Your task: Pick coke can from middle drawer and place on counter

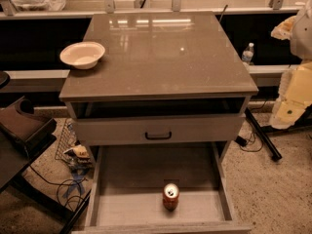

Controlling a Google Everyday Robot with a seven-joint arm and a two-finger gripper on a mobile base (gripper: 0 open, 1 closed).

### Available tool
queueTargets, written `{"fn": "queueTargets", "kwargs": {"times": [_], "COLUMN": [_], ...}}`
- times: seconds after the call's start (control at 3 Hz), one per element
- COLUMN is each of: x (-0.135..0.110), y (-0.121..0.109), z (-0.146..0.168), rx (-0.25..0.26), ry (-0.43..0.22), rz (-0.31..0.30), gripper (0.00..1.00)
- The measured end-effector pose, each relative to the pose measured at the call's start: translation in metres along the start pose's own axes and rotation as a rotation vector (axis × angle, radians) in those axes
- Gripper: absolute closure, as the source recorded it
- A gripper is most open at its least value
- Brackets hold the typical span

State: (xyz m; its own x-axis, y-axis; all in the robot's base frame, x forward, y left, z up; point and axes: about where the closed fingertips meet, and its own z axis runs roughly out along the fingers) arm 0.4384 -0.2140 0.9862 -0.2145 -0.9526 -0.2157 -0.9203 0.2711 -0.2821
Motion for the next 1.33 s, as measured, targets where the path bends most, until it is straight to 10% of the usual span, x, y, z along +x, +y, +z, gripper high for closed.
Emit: {"fn": "queueTargets", "kwargs": {"times": [0.67, 1.33], "x": [0.004, 0.034], "y": [0.004, 0.075], "z": [0.021, 0.162], "rx": [-0.007, -0.115], "ry": [-0.071, -0.415], "rz": [0.019, 0.096], "gripper": [0.0, 0.0]}}
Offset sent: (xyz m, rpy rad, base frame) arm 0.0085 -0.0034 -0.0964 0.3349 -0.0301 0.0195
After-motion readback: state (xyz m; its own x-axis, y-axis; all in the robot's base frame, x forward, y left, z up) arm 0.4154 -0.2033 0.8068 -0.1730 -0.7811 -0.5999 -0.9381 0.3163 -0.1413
